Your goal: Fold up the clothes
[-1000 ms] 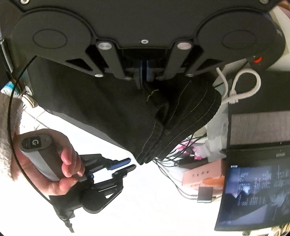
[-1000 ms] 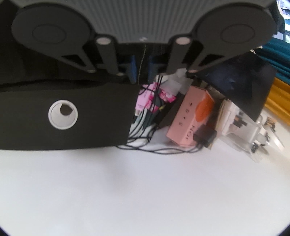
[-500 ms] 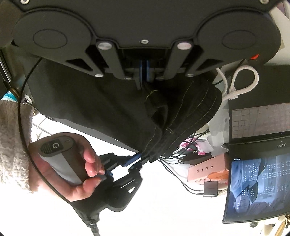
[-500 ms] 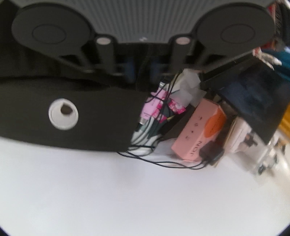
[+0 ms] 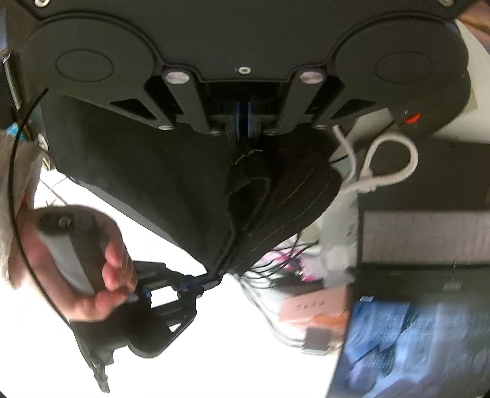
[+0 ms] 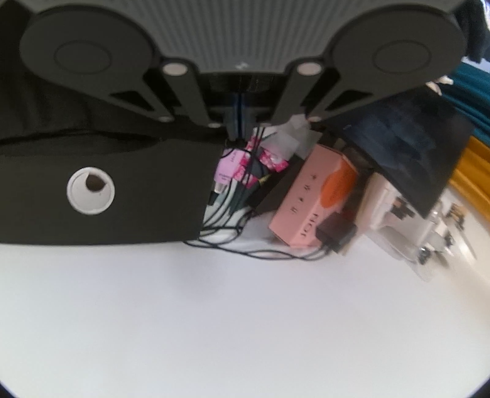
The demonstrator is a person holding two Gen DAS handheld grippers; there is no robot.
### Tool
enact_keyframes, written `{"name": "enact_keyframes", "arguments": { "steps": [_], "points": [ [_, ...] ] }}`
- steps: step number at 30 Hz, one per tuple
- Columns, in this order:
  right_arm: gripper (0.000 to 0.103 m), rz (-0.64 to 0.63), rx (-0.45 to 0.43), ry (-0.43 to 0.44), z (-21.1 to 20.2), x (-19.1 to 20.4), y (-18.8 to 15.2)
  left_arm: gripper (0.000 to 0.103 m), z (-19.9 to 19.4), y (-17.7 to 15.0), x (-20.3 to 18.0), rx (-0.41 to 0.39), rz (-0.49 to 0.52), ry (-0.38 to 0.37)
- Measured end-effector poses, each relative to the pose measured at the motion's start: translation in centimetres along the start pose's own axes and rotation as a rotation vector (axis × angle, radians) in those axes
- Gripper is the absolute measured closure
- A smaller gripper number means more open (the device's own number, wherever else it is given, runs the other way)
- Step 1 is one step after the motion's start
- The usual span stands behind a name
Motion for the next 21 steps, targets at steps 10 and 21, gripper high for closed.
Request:
{"name": "enact_keyframes", "arguments": {
  "steps": [10, 21],
  "points": [
    [0.039, -0.111, -0.017, 0.019, -4.4, -0.9, -1.9, 0.058, -3.4, 3.5, 2.2, -0.022, -0.029, 0.084],
    [0.018, 0.033, -0.168, -0.244, -29.0, -14.0, -11.8, 0.052, -1.4, 7.0, -11.5, -0.042, 0.270, -0.073]
  ]
}}
Point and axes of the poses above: each gripper's, at about its wrist camera, not at the fingertips, and z roughly the way its jaws point, x to its left, y to its top, the point moved 8 cm from there along z, roughly the way its jaws point, and after that the axes turned 12 degrees about y, right-handed, at the moved point
